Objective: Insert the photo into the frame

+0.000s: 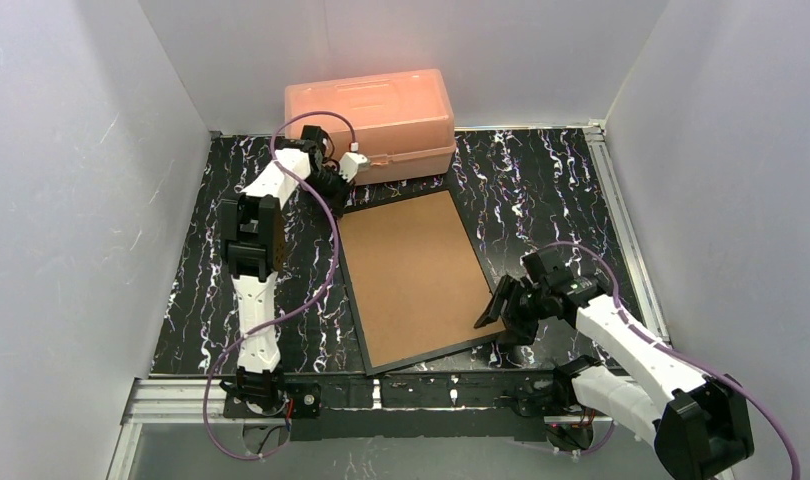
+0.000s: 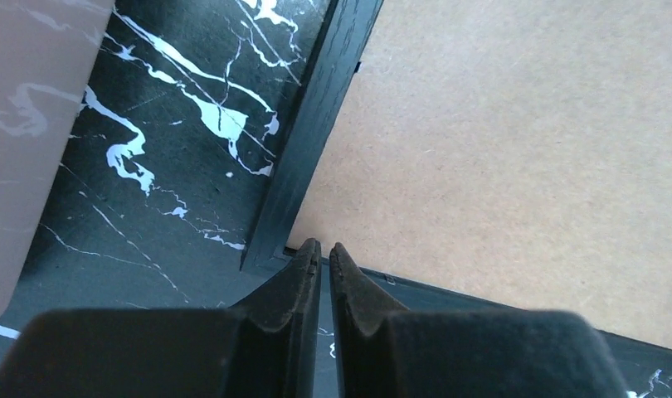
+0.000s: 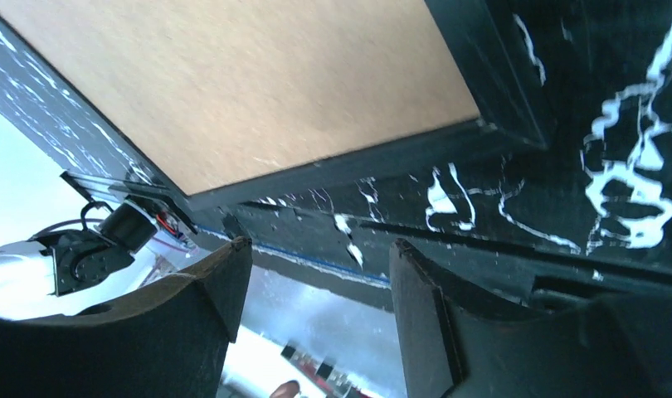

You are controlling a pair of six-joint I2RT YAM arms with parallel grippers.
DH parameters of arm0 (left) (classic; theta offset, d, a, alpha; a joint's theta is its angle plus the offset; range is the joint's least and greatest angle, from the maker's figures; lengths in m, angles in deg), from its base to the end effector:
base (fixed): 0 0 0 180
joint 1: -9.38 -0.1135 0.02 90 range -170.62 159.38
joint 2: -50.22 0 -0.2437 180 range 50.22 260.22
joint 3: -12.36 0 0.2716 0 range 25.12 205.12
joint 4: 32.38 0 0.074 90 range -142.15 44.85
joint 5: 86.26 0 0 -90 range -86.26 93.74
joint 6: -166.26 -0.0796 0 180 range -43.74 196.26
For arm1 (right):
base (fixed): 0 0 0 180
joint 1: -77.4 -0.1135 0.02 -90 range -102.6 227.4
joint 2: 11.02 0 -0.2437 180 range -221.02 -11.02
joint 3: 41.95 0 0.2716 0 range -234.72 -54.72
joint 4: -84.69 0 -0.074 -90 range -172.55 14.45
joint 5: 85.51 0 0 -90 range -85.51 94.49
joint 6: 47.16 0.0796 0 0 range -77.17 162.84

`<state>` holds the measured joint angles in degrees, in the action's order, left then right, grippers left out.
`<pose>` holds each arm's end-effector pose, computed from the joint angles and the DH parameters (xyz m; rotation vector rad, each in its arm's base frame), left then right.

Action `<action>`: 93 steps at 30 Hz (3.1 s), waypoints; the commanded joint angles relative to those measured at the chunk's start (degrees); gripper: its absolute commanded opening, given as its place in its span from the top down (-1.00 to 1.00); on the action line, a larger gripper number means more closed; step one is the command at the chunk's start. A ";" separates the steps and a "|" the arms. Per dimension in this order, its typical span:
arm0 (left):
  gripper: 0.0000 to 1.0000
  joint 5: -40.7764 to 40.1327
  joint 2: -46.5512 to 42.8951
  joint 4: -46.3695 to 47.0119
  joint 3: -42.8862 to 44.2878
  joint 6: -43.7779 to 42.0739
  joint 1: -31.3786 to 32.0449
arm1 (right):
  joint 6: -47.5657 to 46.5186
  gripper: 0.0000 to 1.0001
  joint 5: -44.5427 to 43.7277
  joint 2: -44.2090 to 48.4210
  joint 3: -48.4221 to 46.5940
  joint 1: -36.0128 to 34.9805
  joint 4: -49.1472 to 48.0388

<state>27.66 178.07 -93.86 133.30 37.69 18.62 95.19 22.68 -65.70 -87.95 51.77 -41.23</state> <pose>0.4816 -0.1111 0.1368 1.1697 2.3750 -0.4143 0.1841 0.1159 0.1383 0.5536 2.8116 0.7928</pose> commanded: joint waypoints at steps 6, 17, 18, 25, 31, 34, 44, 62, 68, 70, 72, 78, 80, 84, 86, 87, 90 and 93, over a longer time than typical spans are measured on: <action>0.85 -3.16 -2.06 6.09 -8.91 -0.85 -0.01 | 5.59 -0.42 5.01 0.15 4.76 -1.90 1.09; 0.86 -2.86 -4.31 5.85 -18.71 -4.20 -0.01 | 5.39 -0.38 -3.02 -10.99 2.61 -1.44 -12.56; 0.86 -2.50 -4.93 5.68 -19.69 -4.67 -0.01 | 5.00 -0.36 -3.74 -12.13 2.09 -1.23 -13.00; 0.86 -2.20 -8.07 3.53 -25.47 -9.70 -0.01 | 0.96 -0.29 -9.60 -15.85 -2.91 1.46 -12.78; 0.86 -1.42 -10.16 0.29 -29.78 -12.99 0.04 | -5.50 -0.22 -15.15 -18.20 -8.04 6.88 -10.21; 0.86 -0.40 -12.48 -2.34 -32.96 -15.00 0.17 | -8.33 -0.19 -15.90 -20.63 -10.12 9.30 -10.99; 0.86 1.92 -20.75 -14.12 -42.21 -21.22 0.10 | -11.68 -0.16 -15.30 -21.47 -12.93 13.85 -8.59; 0.55 7.57 -9.03 -11.34 -15.29 -2.11 -4.38 | -8.61 -0.26 -8.23 -14.13 -1.62 15.32 -9.94; 0.43 9.99 -5.86 -10.70 -17.35 -1.25 -6.64 | -6.79 -0.22 -3.93 -18.41 -1.12 15.31 -18.39; 0.44 9.81 -5.61 -10.31 -18.08 -1.33 -7.13 | -6.27 -0.21 -2.59 -20.51 -2.03 15.34 -20.99; 0.46 9.38 -5.60 -9.83 -18.79 -1.26 -7.61 | -6.12 -0.19 -1.66 -22.22 -3.19 15.32 -22.81; 0.61 8.68 -6.53 -7.82 -20.67 -0.50 -8.98 | -8.11 -0.20 -0.42 -23.48 -4.92 15.34 -23.43; 0.64 8.69 -6.92 -7.81 -21.06 -0.46 -9.14 | -9.15 -0.20 -2.81 -21.09 -4.90 15.40 -20.80; 0.66 8.92 -8.22 -7.72 -20.86 -0.20 -9.15 | -6.57 -0.09 -3.13 -12.26 -0.49 15.69 -20.77; 0.66 9.10 -8.70 -7.72 -19.89 0.10 -9.15 | -3.79 0.09 -1.14 -8.55 3.40 15.69 -23.06; 0.66 9.26 -8.71 -7.72 -19.28 0.34 -9.15 | -2.85 0.20 -0.53 -7.14 4.59 15.67 -23.68; 0.62 9.57 -7.91 -6.99 -17.74 1.21 -9.15 | -2.05 0.32 -0.08 -5.18 6.62 15.65 -24.41; 0.57 9.17 -6.22 -5.96 -16.01 2.49 -9.15 | -2.19 0.32 1.03 -7.44 7.21 15.60 -25.34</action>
<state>36.84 172.06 -102.29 114.07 39.16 9.26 91.57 21.57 -71.45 -81.76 67.31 -63.54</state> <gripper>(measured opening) 0.202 0.344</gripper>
